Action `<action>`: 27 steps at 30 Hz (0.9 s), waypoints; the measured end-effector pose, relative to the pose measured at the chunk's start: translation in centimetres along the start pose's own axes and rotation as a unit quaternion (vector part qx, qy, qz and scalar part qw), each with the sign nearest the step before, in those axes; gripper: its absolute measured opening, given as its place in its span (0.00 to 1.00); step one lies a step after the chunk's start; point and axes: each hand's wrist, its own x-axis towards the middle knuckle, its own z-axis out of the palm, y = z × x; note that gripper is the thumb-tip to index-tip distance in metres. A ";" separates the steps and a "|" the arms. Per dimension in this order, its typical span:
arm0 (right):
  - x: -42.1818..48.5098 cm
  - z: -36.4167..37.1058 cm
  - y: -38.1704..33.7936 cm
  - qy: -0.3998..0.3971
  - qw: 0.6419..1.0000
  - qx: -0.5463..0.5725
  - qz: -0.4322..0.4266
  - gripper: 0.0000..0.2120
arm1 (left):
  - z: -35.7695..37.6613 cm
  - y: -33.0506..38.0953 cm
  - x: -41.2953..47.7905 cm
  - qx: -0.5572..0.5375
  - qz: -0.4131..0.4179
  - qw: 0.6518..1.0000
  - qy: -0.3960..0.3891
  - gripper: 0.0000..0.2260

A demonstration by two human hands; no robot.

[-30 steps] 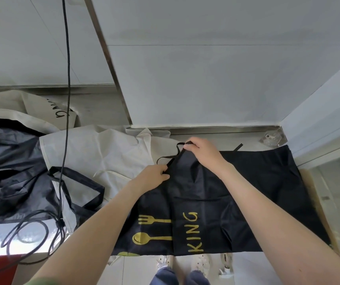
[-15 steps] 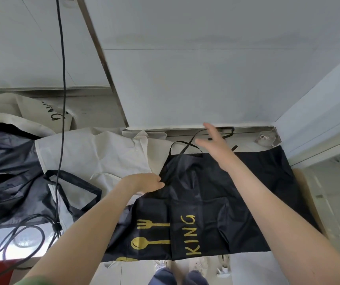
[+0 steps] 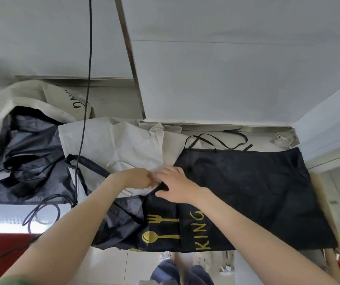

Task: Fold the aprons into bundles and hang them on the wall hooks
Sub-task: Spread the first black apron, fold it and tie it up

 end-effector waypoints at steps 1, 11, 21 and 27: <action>0.2 0.8 -0.7 -0.017 1.000 0.006 -0.012 0.23 | 0.0 -1.0 -0.5 -0.005 -0.027 0.999 -0.018 0.10; 3.9 5.1 -8.8 -0.101 0.994 -0.027 0.018 0.25 | 0.9 -13.4 -7.9 0.069 -0.133 0.986 -0.069 0.09; 6.5 6.9 -11.5 -0.139 0.984 0.059 0.089 0.08 | 2.2 -17.7 -9.7 -0.048 -0.032 0.992 0.113 0.13; 7.9 6.4 -14.3 -0.072 0.981 0.176 0.034 0.08 | 1.9 -18.5 -9.8 -0.248 0.012 0.968 -0.026 0.14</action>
